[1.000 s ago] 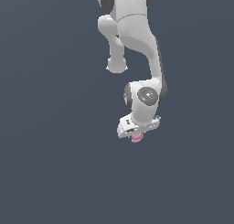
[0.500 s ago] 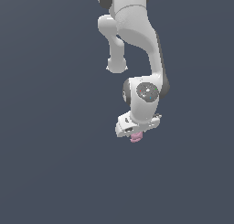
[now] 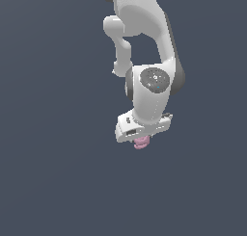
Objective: Pick up the object and move it to a goal position.
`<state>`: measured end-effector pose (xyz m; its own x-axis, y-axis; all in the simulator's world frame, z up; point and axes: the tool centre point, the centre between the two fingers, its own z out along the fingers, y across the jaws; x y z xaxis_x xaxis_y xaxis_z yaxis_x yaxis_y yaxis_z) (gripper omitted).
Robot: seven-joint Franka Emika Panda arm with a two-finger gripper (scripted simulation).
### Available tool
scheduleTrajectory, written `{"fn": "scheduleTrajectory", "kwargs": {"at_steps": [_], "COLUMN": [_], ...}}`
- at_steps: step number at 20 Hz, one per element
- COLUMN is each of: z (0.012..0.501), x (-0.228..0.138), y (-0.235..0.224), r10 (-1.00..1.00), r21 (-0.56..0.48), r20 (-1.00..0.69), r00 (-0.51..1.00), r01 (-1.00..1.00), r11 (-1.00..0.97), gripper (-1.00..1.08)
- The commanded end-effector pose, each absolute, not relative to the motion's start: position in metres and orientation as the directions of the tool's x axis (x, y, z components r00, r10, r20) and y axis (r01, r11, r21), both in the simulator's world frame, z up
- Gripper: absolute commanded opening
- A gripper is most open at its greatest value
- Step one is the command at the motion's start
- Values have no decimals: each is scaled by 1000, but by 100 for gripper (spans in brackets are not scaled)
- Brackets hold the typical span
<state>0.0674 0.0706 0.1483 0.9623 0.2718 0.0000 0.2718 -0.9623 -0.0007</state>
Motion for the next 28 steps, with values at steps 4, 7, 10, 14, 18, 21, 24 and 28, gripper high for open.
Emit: {"fn": "scheduleTrajectory", "kwargs": {"at_steps": [4,7,10,14,18,21,24,28], "z": [202,229,252,278,300,313,324,334], "x": [86,96,105,115,124,130,135,139], "y": [56,48,41,34,28,24,21,18], "r10": [272,272,272,272,272,272,272,272], "r21": [-1,-1,-1,-1,-1,0,0,0], "r20": [0,0,0,0,0,0,0,0], "r00": [962,962,962,962,962,962,962,962], "r01": [272,272,272,272,272,272,272,272], "r11": [-962,-962,-962,-962,-962,-962,-962,-962], "gripper": [-100,-100,-100,-100,-100,-100,-100,-100]}}
